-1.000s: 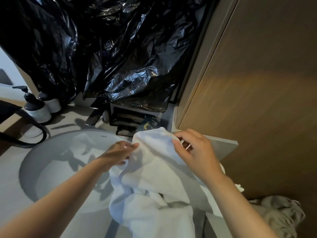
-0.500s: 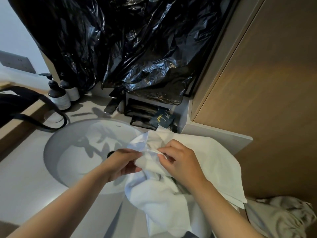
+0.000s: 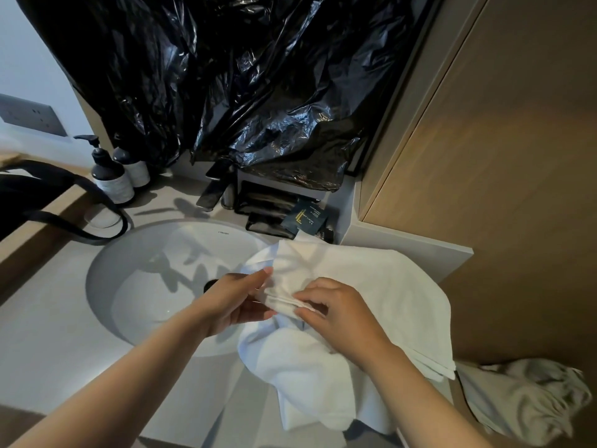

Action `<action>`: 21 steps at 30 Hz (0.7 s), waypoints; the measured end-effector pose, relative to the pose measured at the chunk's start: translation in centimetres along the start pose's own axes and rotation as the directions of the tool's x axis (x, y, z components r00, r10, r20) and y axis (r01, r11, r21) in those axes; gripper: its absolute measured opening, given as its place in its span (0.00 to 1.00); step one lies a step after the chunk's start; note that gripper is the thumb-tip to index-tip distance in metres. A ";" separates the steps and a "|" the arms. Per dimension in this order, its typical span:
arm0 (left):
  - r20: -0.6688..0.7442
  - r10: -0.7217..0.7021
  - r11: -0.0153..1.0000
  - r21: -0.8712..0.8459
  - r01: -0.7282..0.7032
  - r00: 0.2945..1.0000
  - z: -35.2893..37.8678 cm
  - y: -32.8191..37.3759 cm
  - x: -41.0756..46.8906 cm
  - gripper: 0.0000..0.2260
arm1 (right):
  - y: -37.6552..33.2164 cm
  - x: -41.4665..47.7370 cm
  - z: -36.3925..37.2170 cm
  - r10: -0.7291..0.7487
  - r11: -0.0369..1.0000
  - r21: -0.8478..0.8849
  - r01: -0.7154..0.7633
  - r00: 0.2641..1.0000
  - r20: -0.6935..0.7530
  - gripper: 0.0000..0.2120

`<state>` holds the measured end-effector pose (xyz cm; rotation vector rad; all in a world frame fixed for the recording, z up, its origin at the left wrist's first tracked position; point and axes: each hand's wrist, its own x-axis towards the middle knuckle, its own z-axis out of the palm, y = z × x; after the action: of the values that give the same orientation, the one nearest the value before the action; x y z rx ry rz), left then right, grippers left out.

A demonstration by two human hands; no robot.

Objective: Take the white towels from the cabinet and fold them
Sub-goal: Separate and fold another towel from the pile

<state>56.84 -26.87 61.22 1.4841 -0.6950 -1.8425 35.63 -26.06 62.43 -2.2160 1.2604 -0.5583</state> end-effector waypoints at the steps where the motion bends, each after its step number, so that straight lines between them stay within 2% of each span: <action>1: 0.003 0.013 0.998 0.059 -0.013 1.000 0.3 0.1 -0.2 0.17 | 0.4 -0.5 -0.3 0.017 1.000 0.010 -0.017 1.000 -0.003 0.10; 3: -0.027 0.043 0.989 0.142 -0.039 0.999 0.8 0.0 -0.3 0.16 | 1.2 -1.6 -0.9 0.058 0.998 0.028 -0.057 0.998 -0.022 0.10; 7: -0.119 0.061 0.980 0.196 -0.037 0.991 1.1 -0.1 -0.1 0.15 | 3.2 -4.1 -2.5 0.143 0.986 0.105 -0.130 0.981 -0.132 0.04; 9: -0.172 0.109 0.936 0.349 -0.043 0.979 1.5 0.0 -0.4 0.13 | 4.4 -5.2 -3.4 0.195 0.975 0.142 -0.171 0.964 -0.179 0.07; 10: -0.185 0.162 0.874 0.482 -0.054 0.969 1.9 0.0 -0.7 0.12 | 5.0 -5.7 -3.9 0.222 0.969 0.151 -0.194 0.955 -0.197 0.10; 12: -0.188 0.319 0.669 0.739 -0.080 0.929 2.9 0.2 -1.4 0.13 | 6.1 -6.5 -4.8 0.275 0.957 0.163 -0.241 0.933 -0.234 0.13; 14: -0.175 0.467 0.510 0.854 -0.102 0.867 4.0 0.6 -2.2 0.12 | 7.1 -7.5 -5.5 0.333 0.939 0.180 -0.292 0.902 -0.275 0.11; 15: -0.163 0.507 0.470 0.875 -0.113 0.847 4.6 0.8 -2.5 0.11 | 7.6 -8.1 -5.7 0.369 0.927 0.191 -0.324 0.881 -0.295 0.10; 18: -0.083 0.564 0.375 0.912 -0.165 0.822 6.2 1.4 -2.7 0.21 | 9.3 -9.6 -6.3 0.476 0.879 0.227 -0.420 0.811 -0.340 0.06; 21: 0.043 0.612 0.307 0.907 -0.287 0.790 8.7 1.5 -2.5 0.22 | 11.7 -11.6 -6.7 0.670 0.742 0.328 -0.584 0.661 -0.337 0.06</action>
<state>48.96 -25.93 65.76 1.8245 -1.8982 -0.6632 18.47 -22.51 59.20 -1.3652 1.9920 -0.8649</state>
